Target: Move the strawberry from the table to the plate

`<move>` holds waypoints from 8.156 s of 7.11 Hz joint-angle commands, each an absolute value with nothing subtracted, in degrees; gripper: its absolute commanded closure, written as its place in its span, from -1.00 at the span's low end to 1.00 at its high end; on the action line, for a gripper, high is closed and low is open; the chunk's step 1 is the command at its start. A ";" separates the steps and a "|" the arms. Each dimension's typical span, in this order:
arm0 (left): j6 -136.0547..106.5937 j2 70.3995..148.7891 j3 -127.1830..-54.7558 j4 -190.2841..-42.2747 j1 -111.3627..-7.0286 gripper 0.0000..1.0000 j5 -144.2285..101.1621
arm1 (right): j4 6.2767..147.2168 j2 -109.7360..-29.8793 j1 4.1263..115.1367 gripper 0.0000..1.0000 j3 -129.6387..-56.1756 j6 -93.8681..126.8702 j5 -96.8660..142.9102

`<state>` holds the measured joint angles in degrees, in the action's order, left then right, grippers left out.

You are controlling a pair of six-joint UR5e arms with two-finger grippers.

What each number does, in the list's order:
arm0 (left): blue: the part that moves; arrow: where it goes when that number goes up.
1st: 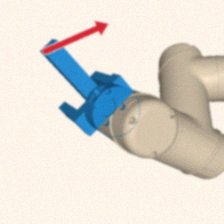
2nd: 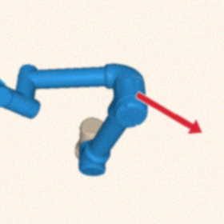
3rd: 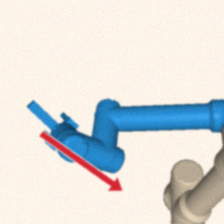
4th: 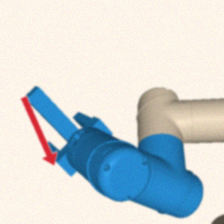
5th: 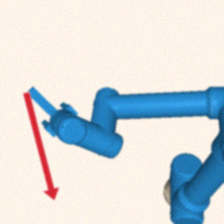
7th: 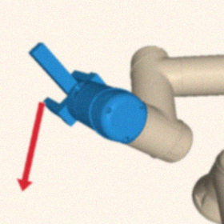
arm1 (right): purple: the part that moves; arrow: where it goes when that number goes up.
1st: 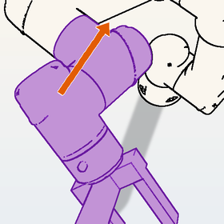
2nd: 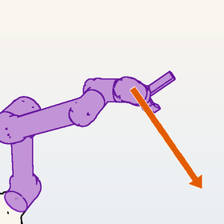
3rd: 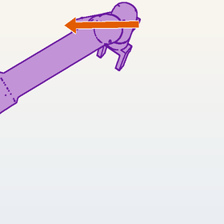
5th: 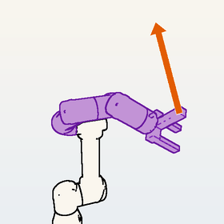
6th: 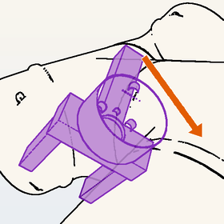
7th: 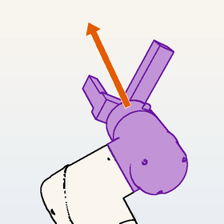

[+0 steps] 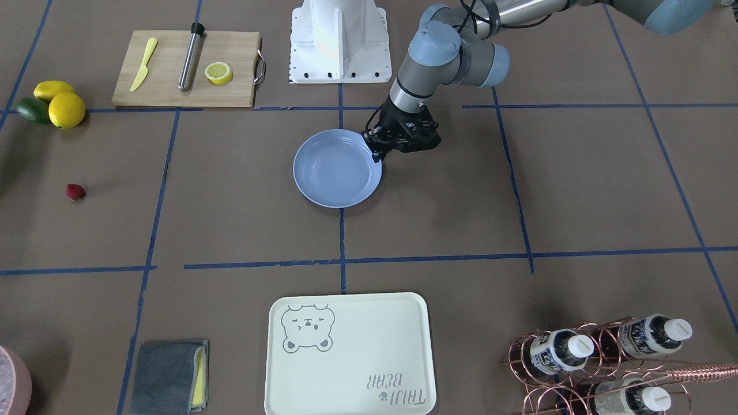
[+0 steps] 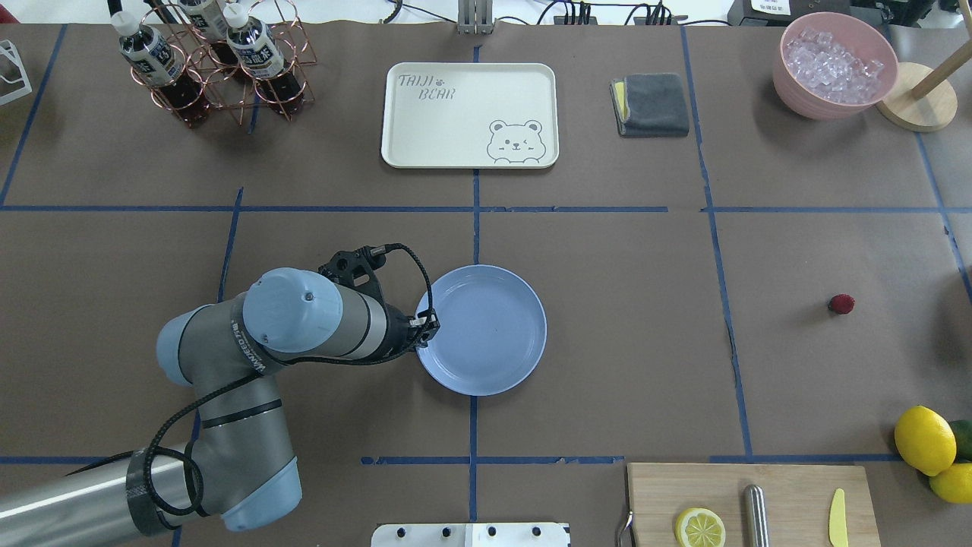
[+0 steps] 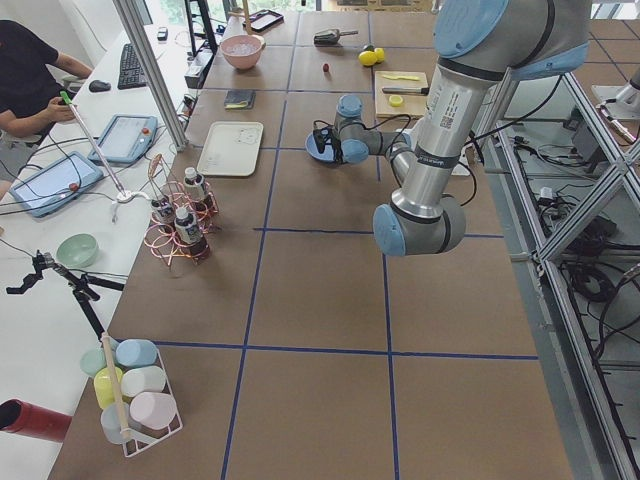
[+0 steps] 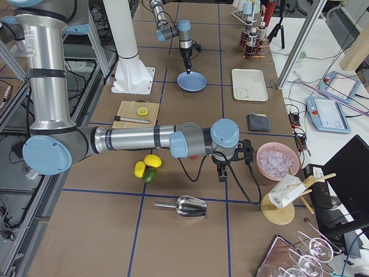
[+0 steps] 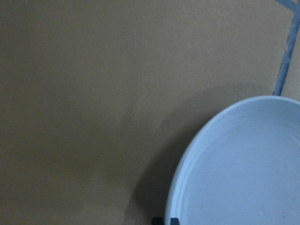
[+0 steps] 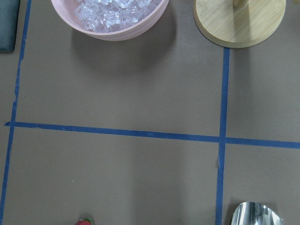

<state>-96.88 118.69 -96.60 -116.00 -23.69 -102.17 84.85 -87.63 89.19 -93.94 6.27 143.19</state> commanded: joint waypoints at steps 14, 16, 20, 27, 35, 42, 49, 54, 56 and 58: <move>-55.72 114.61 -112.41 -85.78 -52.82 -1.00 -111.71 | 58.97 -95.54 51.50 -0.73 -98.97 45.26 117.68; -55.72 114.61 -112.41 -85.78 -52.82 -1.00 -111.71 | 58.89 -94.84 51.50 -0.55 -96.95 44.74 117.86; -55.81 114.61 -112.32 -85.78 -52.82 -1.00 -111.71 | 58.97 -94.83 50.89 -0.34 -96.94 45.26 118.74; -55.81 114.78 -112.24 -85.78 -53.00 -1.00 -111.97 | 58.98 -95.27 50.36 0.39 -96.59 44.65 119.27; -30.21 107.77 -110.31 -84.90 -64.83 -1.00 -115.12 | 84.68 -74.68 49.76 1.00 -110.92 52.59 123.05; -1.76 97.03 -103.54 -85.78 -81.39 -1.00 -123.13 | 91.76 -44.33 25.77 1.00 -88.81 71.28 103.98; -1.41 97.21 -102.57 -85.96 -82.09 -1.00 -123.13 | 91.23 -41.31 24.08 0.72 -82.79 71.72 103.71; -1.41 97.73 -102.48 -85.87 -82.09 -1.00 -123.13 | 91.84 -41.22 25.56 -1.00 -86.98 72.94 104.67; -1.41 97.82 -102.48 -85.87 -82.18 -1.00 -123.13 | 105.56 -42.01 31.97 -1.00 -102.22 71.99 109.68; -1.41 97.82 -102.48 -85.87 -82.18 -1.00 -123.22 | 112.41 -50.82 39.76 -1.00 -116.38 61.33 110.38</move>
<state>-1.41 97.81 -102.47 -85.87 -82.16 -123.19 109.07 -45.15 34.72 -107.59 67.84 109.66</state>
